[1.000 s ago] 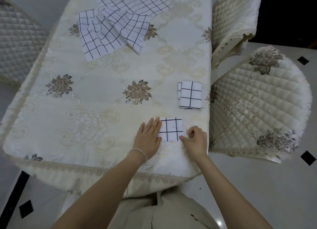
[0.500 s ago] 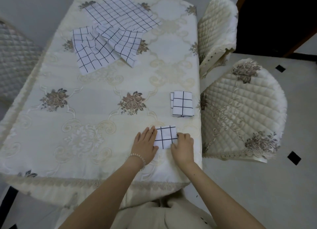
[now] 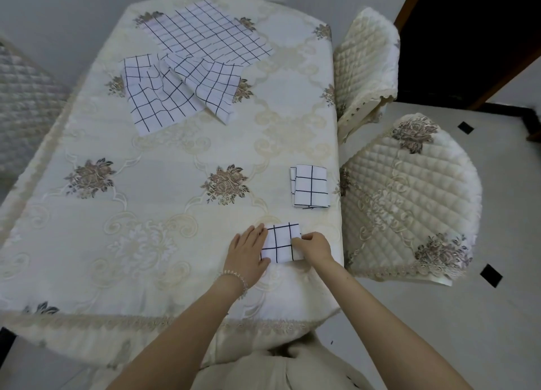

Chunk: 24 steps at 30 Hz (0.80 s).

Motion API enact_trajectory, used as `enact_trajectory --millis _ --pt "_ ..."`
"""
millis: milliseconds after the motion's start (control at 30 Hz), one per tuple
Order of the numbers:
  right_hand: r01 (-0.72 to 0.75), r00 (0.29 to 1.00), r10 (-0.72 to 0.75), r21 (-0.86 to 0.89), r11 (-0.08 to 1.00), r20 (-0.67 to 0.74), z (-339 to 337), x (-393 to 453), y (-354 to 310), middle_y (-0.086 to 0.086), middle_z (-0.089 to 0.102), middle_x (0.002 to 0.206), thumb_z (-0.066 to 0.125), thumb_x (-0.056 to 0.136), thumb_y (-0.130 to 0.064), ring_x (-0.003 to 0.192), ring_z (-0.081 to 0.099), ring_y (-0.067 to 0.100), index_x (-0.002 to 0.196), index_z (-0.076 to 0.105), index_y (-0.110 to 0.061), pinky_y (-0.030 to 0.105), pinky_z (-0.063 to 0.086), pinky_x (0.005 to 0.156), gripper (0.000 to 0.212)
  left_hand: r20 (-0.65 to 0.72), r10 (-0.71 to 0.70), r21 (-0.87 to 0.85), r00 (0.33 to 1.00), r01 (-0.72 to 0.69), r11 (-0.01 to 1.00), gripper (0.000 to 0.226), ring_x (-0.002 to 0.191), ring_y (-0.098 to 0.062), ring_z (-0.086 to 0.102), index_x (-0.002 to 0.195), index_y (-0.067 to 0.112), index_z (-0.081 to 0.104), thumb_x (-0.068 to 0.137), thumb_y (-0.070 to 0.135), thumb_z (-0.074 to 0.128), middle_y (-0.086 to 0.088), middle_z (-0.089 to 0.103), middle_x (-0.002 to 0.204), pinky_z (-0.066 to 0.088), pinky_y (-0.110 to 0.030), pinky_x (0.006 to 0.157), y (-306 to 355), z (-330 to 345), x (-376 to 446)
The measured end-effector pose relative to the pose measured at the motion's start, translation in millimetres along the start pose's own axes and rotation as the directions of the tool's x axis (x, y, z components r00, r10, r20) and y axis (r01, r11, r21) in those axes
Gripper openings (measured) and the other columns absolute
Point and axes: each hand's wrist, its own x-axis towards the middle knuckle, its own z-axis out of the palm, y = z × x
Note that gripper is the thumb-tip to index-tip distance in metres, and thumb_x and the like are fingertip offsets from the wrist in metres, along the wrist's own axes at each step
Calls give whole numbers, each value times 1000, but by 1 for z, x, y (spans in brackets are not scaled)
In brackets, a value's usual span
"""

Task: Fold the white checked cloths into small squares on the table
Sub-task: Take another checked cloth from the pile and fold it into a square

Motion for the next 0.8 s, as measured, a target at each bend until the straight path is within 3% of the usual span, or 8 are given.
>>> enact_trajectory --millis 133,267,400,500,567,633,733,800 --pt "52 999 -51 88 995 -9 -3 4 2 -1 52 66 61 83 -9 63 47 16 64 52 -13 27 36 59 21 -110 -32 -259 993 2 966 66 143 -13 13 148 18 24 91 31 54 3 14 157 10 -30 117 1 -3 3" --pt "139 989 -122 250 958 -84 -16 5 5 5 52 70 62 85 -8 65 44 19 78 58 -4 28 33 60 9 -179 -308 -681 935 108 724 53 122 -18 43 135 11 42 87 16 62 -6 38 135 35 -25 101 6 -20 7" --pt "134 991 -113 492 860 -74 -37 6 -8 10 57 71 63 89 -8 67 50 20 77 57 -11 34 40 65 15 -31 -377 -803 926 202 561 42 102 -15 52 127 14 46 89 21 61 -4 47 122 39 -23 84 16 -34 20" --pt "103 995 -91 630 769 -51 -54 11 -19 16 64 89 62 92 -9 80 58 24 89 59 -7 39 46 74 4 198 -369 -908 908 311 280 41 98 -19 57 126 9 48 91 28 59 -5 57 114 46 -29 83 29 -51 41" --pt "98 995 -74 681 726 -65 -63 16 -25 12 67 92 61 93 -10 82 61 23 97 61 -6 37 49 75 6 362 -281 -916 889 394 68 29 88 -22 61 114 5 55 93 25 58 -10 63 105 50 -34 85 41 -65 57" --pt "87 996 -43 747 659 -78 -65 23 -29 9 67 93 58 94 -9 82 63 20 102 61 -6 30 52 71 9 418 -202 -908 886 415 -55 15 85 -24 63 99 8 59 92 21 59 -11 66 98 50 -37 88 55 -73 69" --pt "26 997 45 850 526 -58 -57 36 -35 12 65 96 56 95 -5 83 63 23 103 59 -4 31 57 67 9 403 -188 -915 896 394 -85 8 79 -22 65 94 7 61 91 14 61 -11 68 92 53 -32 78 76 -80 89" --pt "-14 994 105 886 463 -39 -46 46 -35 16 64 96 56 94 -1 84 62 26 98 58 -4 43 55 81 6 393 -212 -919 895 392 -49 9 76 -22 64 100 3 59 91 6 58 -13 65 90 54 -28 66 89 -81 105"
